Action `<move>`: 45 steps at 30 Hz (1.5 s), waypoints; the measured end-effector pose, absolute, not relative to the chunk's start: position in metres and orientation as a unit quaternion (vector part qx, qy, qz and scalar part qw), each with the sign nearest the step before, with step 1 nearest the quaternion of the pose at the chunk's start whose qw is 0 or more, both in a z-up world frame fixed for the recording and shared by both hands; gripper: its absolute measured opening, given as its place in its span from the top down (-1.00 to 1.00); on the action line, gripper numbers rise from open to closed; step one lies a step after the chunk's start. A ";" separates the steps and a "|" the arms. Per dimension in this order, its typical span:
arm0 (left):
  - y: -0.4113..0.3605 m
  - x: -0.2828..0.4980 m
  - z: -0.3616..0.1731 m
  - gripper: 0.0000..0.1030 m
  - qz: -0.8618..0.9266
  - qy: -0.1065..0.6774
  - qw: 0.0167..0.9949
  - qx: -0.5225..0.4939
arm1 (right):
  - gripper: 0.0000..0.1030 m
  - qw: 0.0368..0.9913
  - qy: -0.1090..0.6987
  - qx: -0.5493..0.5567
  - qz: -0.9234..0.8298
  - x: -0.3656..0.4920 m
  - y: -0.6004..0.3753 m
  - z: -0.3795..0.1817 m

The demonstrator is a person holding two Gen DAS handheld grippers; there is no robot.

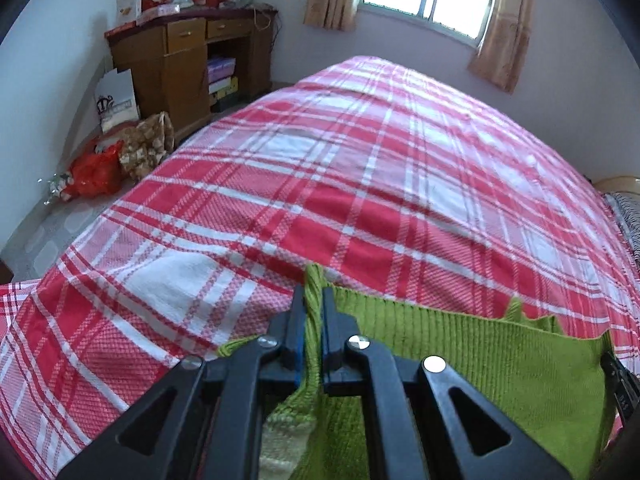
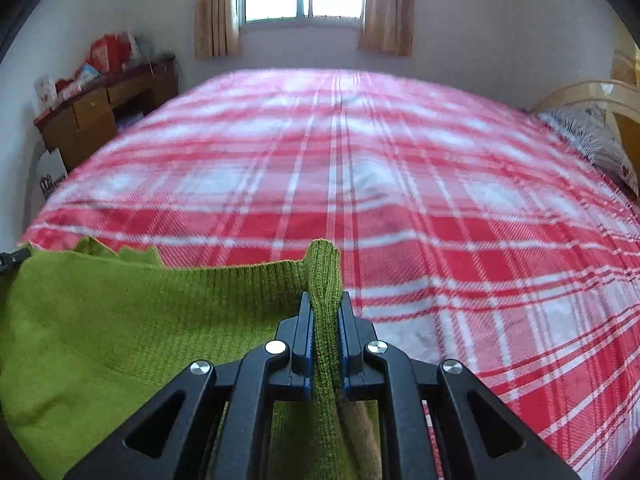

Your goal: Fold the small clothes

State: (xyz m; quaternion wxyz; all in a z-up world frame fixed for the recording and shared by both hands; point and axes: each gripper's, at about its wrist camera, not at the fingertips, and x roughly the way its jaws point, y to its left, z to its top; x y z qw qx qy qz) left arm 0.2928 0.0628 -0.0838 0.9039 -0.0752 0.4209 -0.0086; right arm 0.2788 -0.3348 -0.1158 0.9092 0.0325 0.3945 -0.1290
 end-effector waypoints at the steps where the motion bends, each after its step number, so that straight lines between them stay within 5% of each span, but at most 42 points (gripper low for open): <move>1: 0.062 0.295 -0.085 0.88 -0.008 0.425 0.902 -0.074 | 0.82 0.907 0.399 0.035 -0.128 0.280 -0.335 -0.117; 4: 0.062 0.295 -0.085 0.88 -0.009 0.427 0.901 -0.072 | 0.80 0.904 0.408 0.039 -0.125 0.280 -0.336 -0.120; 7: 0.064 0.287 -0.077 0.86 -0.015 0.421 0.904 -0.074 | 0.43 0.901 0.409 0.038 -0.137 0.279 -0.336 -0.120; 10: 0.063 0.268 -0.061 0.63 -0.020 0.415 0.908 -0.059 | -0.04 0.896 0.411 0.056 -0.158 0.277 -0.345 -0.119; 11: 0.061 0.259 -0.055 0.39 -0.022 0.417 0.907 -0.049 | -0.05 0.896 0.409 0.071 -0.157 0.275 -0.350 -0.118; 12: 0.059 0.252 -0.051 0.06 -0.025 0.418 0.907 -0.041 | -0.05 0.900 0.399 0.099 -0.145 0.269 -0.357 -0.115; 14: 0.056 0.230 -0.041 -0.23 -0.033 0.403 0.914 -0.023 | -0.05 0.918 0.341 0.127 -0.157 0.245 -0.365 -0.096; 19: 0.035 0.184 -0.031 -0.25 -0.041 0.365 0.929 0.046 | 0.02 0.944 0.256 0.098 -0.181 0.178 -0.342 -0.052; 20: 0.030 0.172 -0.031 -0.25 -0.048 0.362 0.929 0.050 | 0.33 0.947 0.265 0.087 -0.161 0.170 -0.331 -0.051; 22: 0.025 0.161 -0.033 -0.31 -0.056 0.364 0.929 0.045 | 0.52 0.948 0.288 0.058 -0.124 0.155 -0.306 -0.054; 45: 0.004 0.095 -0.083 -0.42 -0.034 0.401 0.912 0.074 | 0.53 0.922 0.379 0.058 -0.048 0.089 -0.271 -0.127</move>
